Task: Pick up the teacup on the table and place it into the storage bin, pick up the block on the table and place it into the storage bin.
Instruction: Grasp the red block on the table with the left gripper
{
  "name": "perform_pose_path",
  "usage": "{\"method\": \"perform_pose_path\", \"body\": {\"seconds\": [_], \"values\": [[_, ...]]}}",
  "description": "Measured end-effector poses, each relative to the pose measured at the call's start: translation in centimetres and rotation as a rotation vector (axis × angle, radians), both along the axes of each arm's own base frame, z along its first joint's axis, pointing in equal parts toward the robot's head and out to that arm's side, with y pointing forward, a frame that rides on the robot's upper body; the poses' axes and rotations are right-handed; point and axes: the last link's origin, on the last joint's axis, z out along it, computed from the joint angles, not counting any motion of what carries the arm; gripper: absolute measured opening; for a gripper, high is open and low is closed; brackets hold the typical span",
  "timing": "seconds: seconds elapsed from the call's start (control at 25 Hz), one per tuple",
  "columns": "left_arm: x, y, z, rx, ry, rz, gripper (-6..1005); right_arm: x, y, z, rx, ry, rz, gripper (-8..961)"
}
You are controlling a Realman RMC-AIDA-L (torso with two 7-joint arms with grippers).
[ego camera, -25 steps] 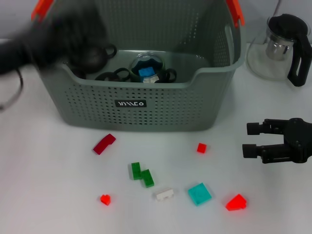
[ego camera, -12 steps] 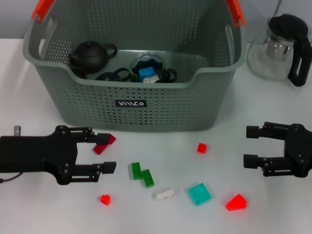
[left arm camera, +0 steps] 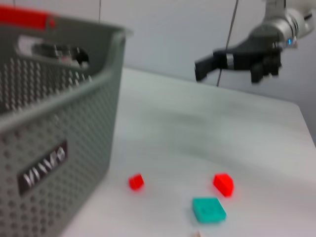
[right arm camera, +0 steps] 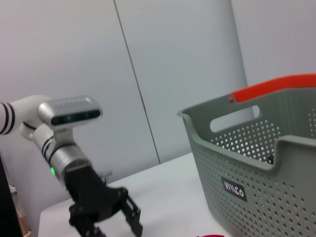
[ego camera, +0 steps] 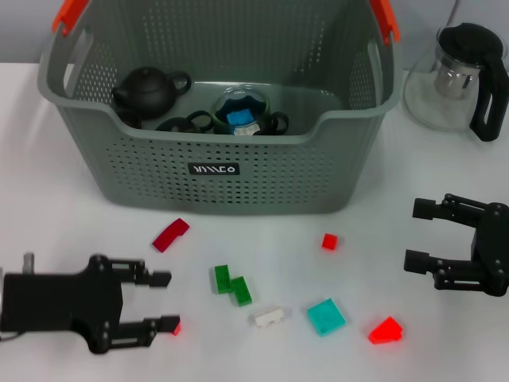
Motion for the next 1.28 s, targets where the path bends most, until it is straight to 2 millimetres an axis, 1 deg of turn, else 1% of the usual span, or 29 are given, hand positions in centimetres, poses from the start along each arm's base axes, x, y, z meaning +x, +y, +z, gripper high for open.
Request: {"method": "perform_pose_path", "body": {"seconds": [0.24,0.56,1.0,1.28], "values": [[-1.1,-1.4,-1.5,-0.039,0.023,0.018,576,-0.4,0.4,0.0,0.002,0.001,0.013,915],[-2.0,-2.7,-2.1,-0.085,0.045,0.058,577,-0.4,0.6,0.2,-0.005,0.004,0.003,915],[-2.4,-1.7,-3.6,-0.081,0.074,0.093,547,-0.4,0.6,0.3,-0.001,0.002,0.001,914],[-2.4,-0.5,-3.8,-0.041,0.103,0.091,547,-0.4,0.6,0.3,0.000,0.003,0.001,915]]}}
